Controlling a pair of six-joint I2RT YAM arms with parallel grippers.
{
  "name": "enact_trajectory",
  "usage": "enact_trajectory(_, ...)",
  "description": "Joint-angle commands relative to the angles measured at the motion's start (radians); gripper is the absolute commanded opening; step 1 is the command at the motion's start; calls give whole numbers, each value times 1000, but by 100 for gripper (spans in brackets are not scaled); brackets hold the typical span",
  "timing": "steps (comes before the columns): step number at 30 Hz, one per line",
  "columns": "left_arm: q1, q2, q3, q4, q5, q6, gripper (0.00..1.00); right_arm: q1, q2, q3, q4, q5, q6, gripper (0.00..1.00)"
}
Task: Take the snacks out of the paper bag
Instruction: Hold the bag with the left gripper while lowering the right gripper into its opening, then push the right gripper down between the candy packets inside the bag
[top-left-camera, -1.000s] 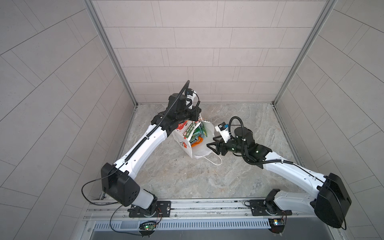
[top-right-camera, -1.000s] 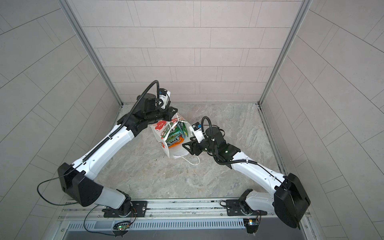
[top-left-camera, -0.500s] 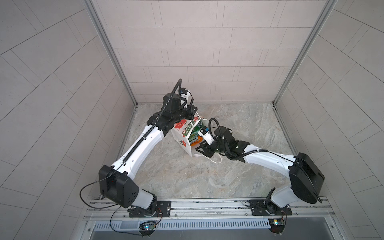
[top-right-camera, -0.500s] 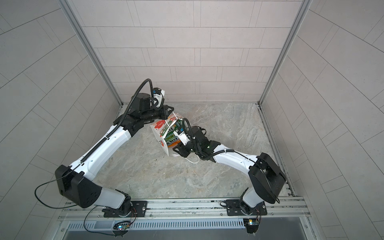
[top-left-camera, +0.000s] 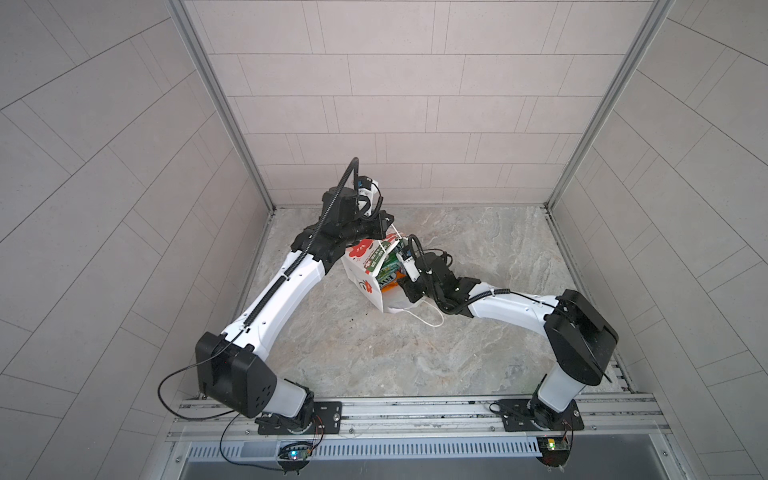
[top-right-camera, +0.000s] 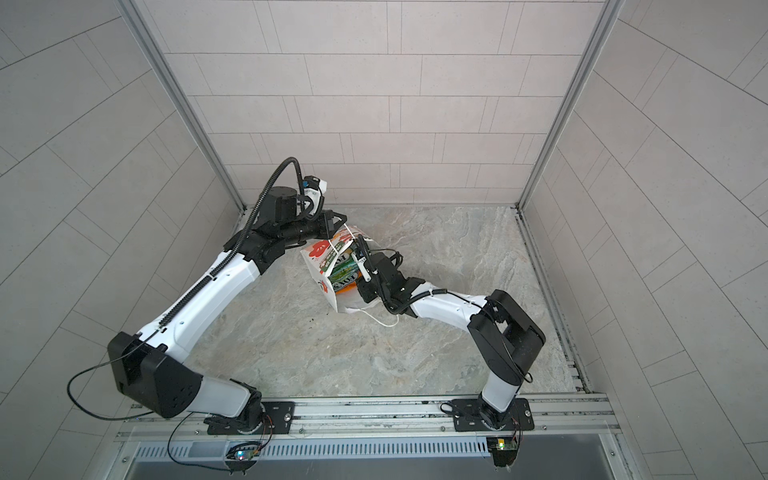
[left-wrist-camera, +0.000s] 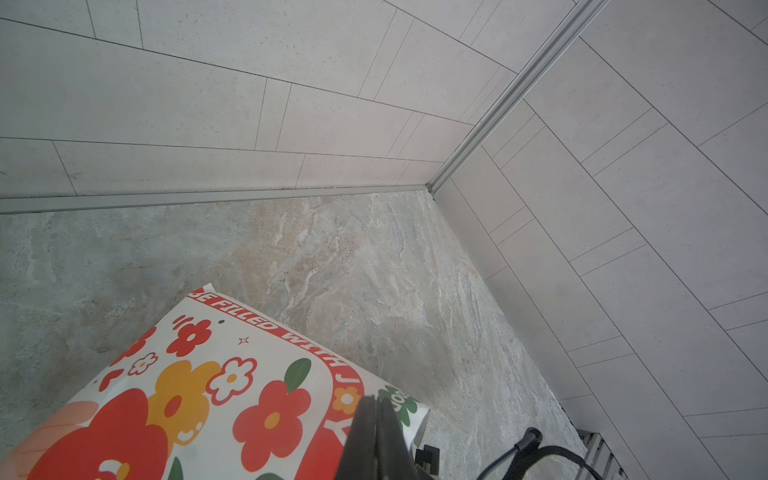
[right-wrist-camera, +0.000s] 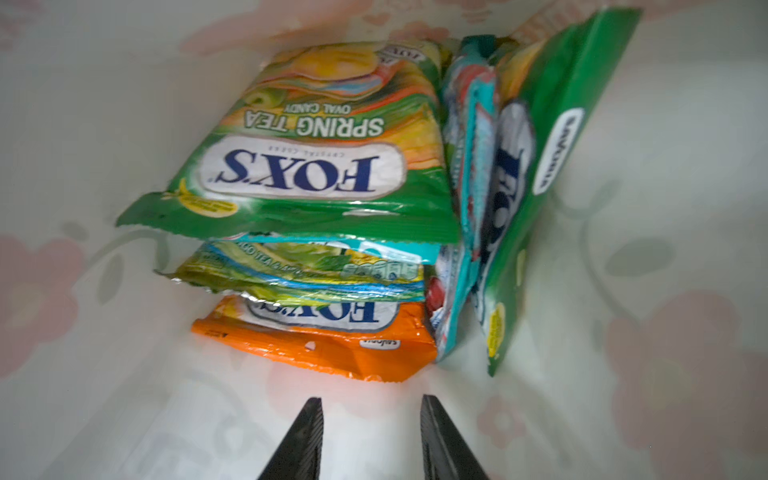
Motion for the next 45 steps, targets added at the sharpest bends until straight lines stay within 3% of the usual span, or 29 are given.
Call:
enact_trajectory(1,6,-30,-9,36,21,-10,0,6,30,33,33,107,-8,38)
enact_trajectory(10,7,-35,-7,39,33,-21,0,7,97,71,63,187,-35,27)
enact_trajectory(24,11,-55,-9,51,73,-25,0,5,195,147,74,274,-59,20)
enact_trajectory(30,12,-62,-10,53,83,-20,0,3,238,202,51,299,-60,23)
enact_trajectory(40,12,-63,-12,53,98,-17,0,-10,309,281,10,311,-47,35)
enact_trajectory(45,12,-64,-13,50,97,-11,0,-37,346,324,-15,239,-39,32)
